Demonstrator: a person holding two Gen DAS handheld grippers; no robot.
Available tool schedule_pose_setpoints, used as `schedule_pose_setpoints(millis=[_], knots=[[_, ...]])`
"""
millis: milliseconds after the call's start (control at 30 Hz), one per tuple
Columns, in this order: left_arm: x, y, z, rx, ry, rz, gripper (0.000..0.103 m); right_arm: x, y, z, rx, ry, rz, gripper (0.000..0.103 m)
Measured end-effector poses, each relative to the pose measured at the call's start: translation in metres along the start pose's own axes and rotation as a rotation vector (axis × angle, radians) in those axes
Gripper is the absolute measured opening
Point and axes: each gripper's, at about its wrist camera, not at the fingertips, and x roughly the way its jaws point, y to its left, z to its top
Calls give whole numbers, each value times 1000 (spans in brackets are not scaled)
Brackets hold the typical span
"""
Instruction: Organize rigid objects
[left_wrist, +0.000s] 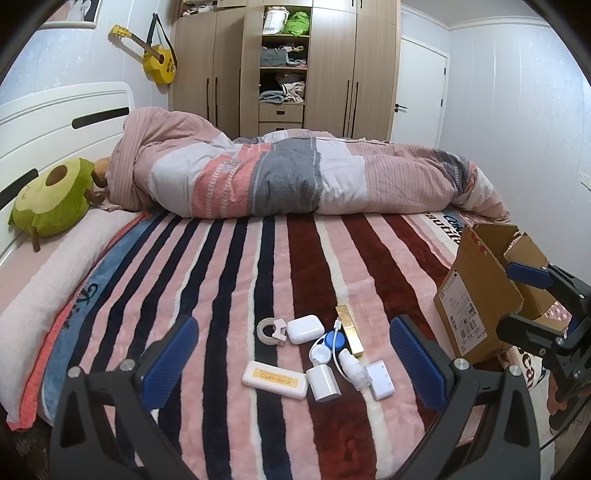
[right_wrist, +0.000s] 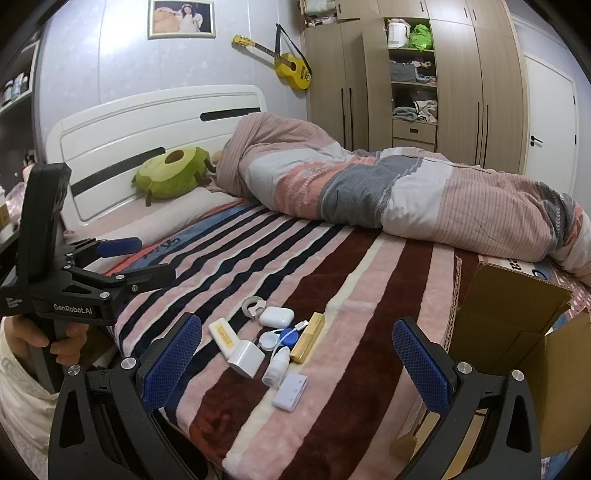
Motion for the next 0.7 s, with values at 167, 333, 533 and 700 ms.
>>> schedule_pose_setpoints(millis=[167, 333, 533, 700], knots=[[0, 0, 0, -1, 1, -1, 103, -2, -1, -1, 3, -2, -1, 103], [0, -1, 0, -1, 0, 0, 103, -2, -1, -1, 1, -1, -1, 103], [0, -1, 0, -1, -1, 1, 103, -2, -1, -1, 1, -2, -2, 103], [1, -2, 0, -2, 0, -1, 103, -2, -2, -2, 1, -1, -2, 103]])
